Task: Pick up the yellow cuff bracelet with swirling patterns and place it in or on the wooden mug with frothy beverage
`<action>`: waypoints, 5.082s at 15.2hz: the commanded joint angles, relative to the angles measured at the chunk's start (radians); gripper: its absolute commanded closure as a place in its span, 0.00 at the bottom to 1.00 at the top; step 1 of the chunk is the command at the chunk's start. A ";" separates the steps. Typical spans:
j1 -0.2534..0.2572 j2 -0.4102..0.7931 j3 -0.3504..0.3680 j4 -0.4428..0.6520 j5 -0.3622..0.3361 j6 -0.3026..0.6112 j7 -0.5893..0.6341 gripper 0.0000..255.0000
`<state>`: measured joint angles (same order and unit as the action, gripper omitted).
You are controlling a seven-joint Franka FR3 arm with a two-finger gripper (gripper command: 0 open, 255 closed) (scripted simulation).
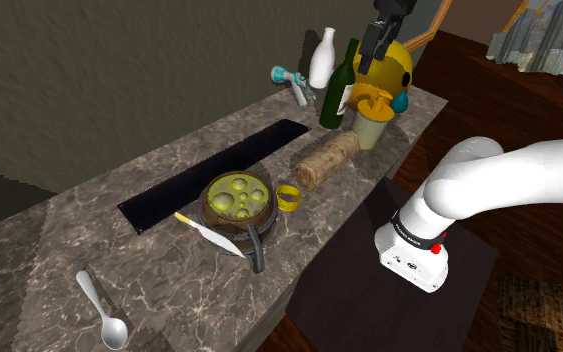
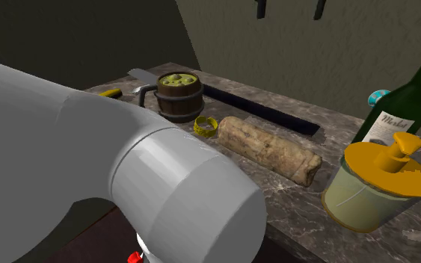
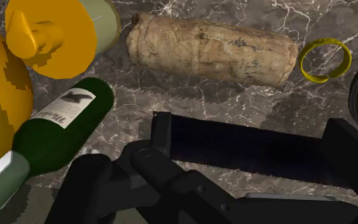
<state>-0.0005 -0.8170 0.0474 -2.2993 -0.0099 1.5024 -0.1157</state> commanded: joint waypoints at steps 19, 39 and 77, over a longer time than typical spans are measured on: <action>0.190 0.260 0.016 -0.360 0.192 0.544 -0.211 0.00; 0.352 0.625 0.041 -0.436 0.387 0.949 -0.395 0.00; 0.321 0.363 0.031 -0.302 0.296 0.560 -0.286 1.00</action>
<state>0.3217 -0.4497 0.0794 -2.6117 0.2889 2.0779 -0.4045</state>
